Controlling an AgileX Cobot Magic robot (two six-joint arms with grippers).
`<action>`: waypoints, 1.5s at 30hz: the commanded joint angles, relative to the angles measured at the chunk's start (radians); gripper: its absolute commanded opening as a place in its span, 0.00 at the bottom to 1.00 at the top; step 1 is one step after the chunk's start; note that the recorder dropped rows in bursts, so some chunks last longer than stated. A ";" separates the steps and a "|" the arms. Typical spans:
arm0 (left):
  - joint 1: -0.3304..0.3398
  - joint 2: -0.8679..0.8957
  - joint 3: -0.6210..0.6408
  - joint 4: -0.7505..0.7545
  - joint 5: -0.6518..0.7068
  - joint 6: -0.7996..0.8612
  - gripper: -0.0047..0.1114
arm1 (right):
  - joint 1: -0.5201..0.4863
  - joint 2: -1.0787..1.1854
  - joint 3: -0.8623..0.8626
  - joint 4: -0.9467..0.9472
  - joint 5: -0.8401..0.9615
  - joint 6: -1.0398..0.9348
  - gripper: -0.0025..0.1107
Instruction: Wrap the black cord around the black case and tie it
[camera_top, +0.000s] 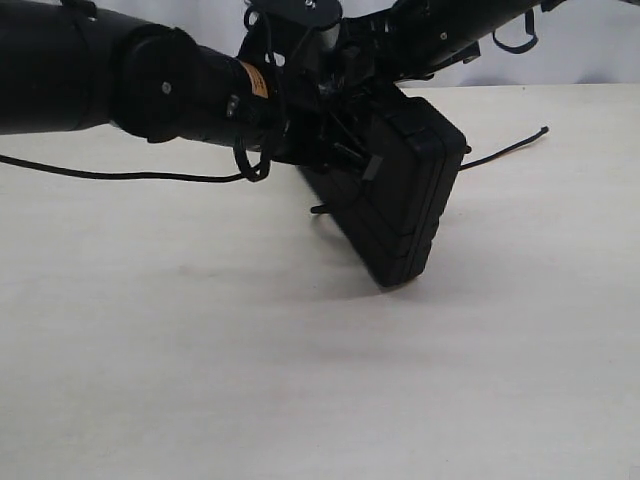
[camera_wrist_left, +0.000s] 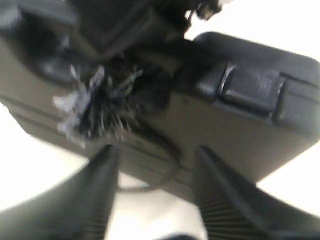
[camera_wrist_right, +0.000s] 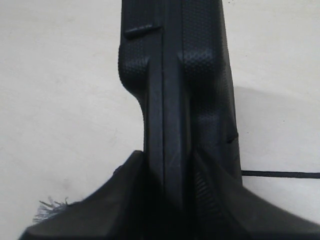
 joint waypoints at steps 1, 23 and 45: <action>-0.003 0.029 0.002 -0.045 0.027 -0.028 0.53 | -0.001 -0.017 0.000 0.007 -0.028 0.000 0.26; -0.096 0.153 0.002 -0.001 -0.129 -0.020 0.33 | -0.001 -0.017 0.000 0.007 -0.028 0.000 0.26; -0.018 0.139 0.019 0.038 -0.100 -0.005 0.04 | -0.001 -0.017 0.000 0.007 -0.028 0.000 0.26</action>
